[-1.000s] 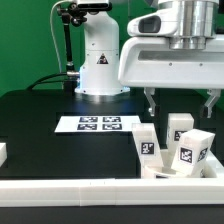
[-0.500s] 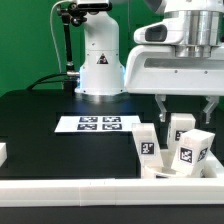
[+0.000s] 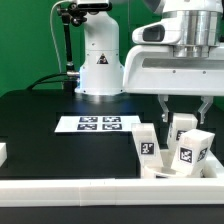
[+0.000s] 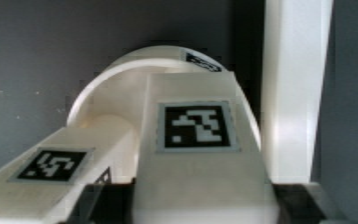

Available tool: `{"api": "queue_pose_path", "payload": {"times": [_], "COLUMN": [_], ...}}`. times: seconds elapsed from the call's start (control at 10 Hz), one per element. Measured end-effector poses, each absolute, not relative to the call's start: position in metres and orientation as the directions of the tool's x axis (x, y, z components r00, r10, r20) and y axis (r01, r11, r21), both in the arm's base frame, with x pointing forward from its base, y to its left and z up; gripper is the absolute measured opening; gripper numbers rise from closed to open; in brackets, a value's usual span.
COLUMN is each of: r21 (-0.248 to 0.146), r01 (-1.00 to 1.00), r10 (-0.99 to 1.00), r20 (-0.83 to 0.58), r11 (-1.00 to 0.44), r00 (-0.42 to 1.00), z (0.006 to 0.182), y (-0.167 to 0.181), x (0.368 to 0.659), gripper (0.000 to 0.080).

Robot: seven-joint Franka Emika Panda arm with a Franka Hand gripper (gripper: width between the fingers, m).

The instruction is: Assemble stool

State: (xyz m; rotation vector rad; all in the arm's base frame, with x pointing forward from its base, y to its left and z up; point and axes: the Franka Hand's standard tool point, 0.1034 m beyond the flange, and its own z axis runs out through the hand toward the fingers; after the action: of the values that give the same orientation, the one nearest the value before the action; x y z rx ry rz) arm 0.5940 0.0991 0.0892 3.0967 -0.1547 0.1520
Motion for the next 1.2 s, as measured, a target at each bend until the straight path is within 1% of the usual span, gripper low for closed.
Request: {"api": "queue_pose_path", "payload": {"times": [0.1, 0.4, 0.5, 0.9, 1.2], "r21": [0.032, 0.005, -0.011, -0.049, -0.077], "r01": [-0.104, -0.328, -0.441, -0.692, -0.853], "r10": [-0.1, -0.326, -0.44, -0.693, -0.856], "r20": [0.1, 0.101, 0.1, 0.096, 0.073], "r11": [-0.994, -0.945, -0.898, -0.72, -0.517], "r00": [0.99, 0.94, 0.893, 0.714, 0.512], "z": [0.0892, 0.0885, 0.0883, 0.0881, 0.0879], "y": [0.0992, 0.0998, 0.0999, 0.1048, 0.109], "x": [0.594, 0.5931, 0.5927, 0.5925, 0.5918], "gripper": [0.0337, 0.0338, 0.0338, 0.0338, 0.034]}}
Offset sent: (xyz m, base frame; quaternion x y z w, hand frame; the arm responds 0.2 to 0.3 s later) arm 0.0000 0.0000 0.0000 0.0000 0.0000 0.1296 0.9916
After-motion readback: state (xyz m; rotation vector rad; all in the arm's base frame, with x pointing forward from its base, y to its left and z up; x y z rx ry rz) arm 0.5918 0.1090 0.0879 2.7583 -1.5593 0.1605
